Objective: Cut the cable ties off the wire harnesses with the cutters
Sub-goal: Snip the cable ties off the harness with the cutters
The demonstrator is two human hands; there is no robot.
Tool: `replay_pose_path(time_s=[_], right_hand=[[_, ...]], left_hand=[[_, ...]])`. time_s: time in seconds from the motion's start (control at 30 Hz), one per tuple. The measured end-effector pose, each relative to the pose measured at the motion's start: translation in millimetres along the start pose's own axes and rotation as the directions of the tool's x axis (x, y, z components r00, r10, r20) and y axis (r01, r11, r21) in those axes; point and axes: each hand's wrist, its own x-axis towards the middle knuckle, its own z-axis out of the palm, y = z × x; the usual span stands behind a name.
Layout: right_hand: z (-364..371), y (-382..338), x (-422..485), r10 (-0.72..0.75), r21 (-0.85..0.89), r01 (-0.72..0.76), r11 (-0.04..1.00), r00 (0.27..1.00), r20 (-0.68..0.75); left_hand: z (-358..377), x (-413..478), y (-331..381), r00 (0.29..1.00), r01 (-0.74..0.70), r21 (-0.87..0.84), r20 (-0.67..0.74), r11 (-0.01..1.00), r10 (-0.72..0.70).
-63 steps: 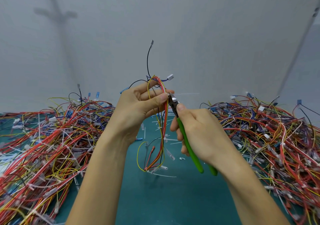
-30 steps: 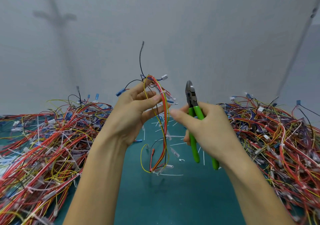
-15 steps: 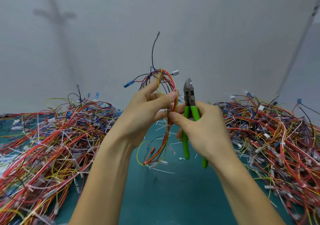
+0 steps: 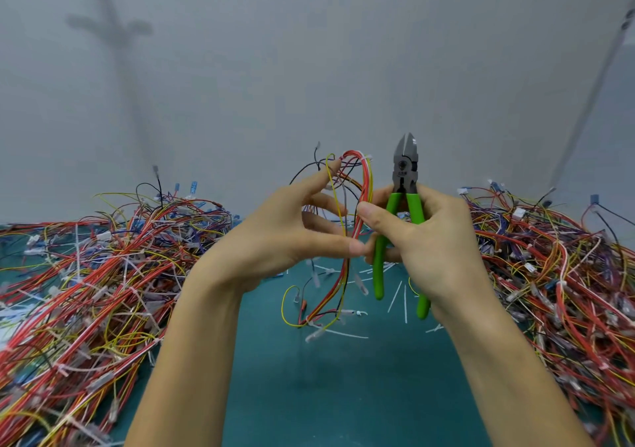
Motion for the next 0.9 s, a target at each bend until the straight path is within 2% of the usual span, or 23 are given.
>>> replay_pose_path(time_s=[0.1,0.23,0.37,0.57,0.7,0.9], right_hand=[[0,1,0,0.017,0.015,-0.017,1.000,1.000,0.009],[0,3,2,0.049,0.019,-0.049,0.999,0.999,0.014],[0,2,2,0.076,0.017,-0.076,0.997,0.997,0.008],[3,1,1,0.129,0.094,-0.130,0.987,0.991,0.014],[3,2,0,0.158,0.122,-0.159,0.980,0.987,0.021],[4,6,1,0.177,0.123,-0.178,0.976,0.984,0.017]], left_hand=[[2,0,0,0.999,0.016,0.056,0.046,0.998,-0.019],[0,3,-3,0.999,0.026,0.030,-0.049,0.999,-0.024],[-4,2,-5,0.998,0.044,0.036,-0.056,0.998,-0.042],[-5,8,-9,0.990,0.002,-0.150,-0.140,0.989,-0.024],[2,9,-8,0.994,0.037,-0.267,-0.093,0.963,-0.064],[5,6,-10,0.995,0.093,-0.181,-0.004,0.979,-0.095]])
